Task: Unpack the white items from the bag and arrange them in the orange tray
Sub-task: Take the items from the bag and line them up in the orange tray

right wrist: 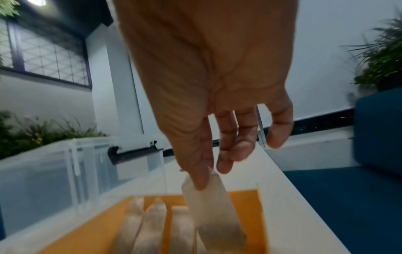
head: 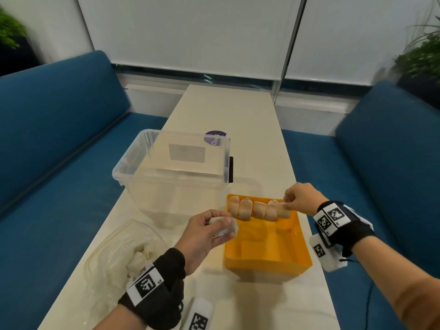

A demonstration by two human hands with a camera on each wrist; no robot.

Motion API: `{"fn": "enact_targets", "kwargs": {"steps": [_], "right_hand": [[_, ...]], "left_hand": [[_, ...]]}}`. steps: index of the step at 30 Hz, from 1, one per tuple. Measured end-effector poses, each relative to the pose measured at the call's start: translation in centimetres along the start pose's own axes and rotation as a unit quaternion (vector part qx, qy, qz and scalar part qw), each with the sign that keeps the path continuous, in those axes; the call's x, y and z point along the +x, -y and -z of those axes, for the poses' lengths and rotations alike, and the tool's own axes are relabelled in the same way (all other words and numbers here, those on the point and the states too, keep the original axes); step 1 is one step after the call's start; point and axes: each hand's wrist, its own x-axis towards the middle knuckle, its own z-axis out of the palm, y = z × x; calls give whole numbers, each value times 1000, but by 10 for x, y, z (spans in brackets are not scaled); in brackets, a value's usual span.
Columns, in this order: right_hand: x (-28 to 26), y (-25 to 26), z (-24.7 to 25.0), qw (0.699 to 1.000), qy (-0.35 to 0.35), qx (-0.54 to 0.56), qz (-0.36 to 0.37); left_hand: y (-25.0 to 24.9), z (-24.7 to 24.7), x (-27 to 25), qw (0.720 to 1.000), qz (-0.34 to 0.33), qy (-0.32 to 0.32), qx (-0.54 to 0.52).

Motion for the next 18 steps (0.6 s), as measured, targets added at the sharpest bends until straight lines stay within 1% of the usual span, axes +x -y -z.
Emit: {"fn": "enact_targets", "kwargs": {"steps": [2,4,9,18], "right_hand": [[2,-1,-10,999,26,-30,-19],[6,-3,-18,997,34,-51,-37],[19,-7,-27,995,11,-84,-57],[31,-10,-33,990,-32,-125,-54]], "left_hand": [[1,1,1,1000,0,-2,-4],[2,2,1,1000,0,-5,-5],[2,3,2,1000,0,-15,-8],[2,0,1,1000,3,-22,-5]]}}
